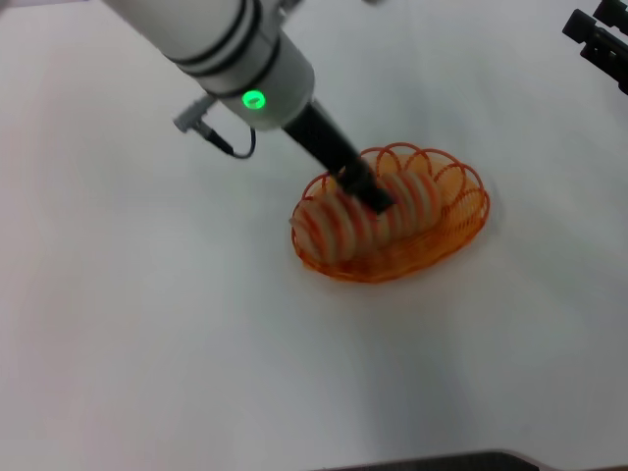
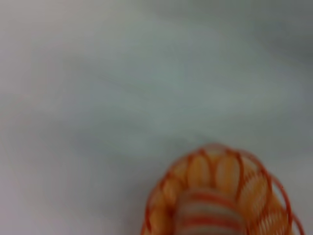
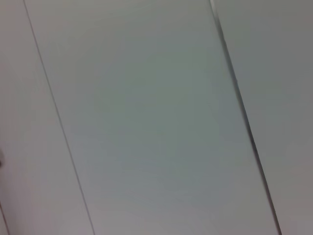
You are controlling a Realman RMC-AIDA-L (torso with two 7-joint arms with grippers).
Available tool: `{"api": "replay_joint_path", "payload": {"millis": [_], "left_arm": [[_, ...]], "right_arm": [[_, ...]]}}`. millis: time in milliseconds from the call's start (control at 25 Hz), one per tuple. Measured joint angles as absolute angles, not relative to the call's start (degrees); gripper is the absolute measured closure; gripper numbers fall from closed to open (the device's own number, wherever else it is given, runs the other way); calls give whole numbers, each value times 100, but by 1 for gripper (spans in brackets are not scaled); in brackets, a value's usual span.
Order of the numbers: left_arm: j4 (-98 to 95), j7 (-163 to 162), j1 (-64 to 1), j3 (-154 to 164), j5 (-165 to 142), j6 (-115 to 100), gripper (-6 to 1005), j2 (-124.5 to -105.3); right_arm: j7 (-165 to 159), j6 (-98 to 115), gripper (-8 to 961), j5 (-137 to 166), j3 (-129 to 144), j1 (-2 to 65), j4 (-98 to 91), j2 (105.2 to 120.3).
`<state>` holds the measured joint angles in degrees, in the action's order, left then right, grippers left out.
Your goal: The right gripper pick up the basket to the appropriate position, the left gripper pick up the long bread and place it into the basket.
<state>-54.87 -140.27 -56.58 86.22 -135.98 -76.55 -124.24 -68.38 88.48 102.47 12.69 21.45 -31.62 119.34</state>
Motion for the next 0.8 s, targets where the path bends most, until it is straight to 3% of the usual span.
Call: {"api": "replay_joint_path", "payload": {"millis": [280,480,680,800], "left_arm": [[-6187,-13029,-4598,6569,-12472,-8347,221,-12394],[-5205,-11668,-3917,4991,-11516,-9033,225,-12284],[-3517,-9897,-3308,3808,-11220,-9507,230,-11887],[-3212,-9319,-2900,3508,-11262,-9525,233,-11830]], "right_arm": [[-6867,8852,327,10236,1265,2144,-3178,11918],[-6813,9054,327,10319,1452,2136,-3242,11855],[-6829,9569,327,10756,1945,2127,-3374,11637],[-6971,10035,327,11230,2170,2184,-3447,11440]]}}
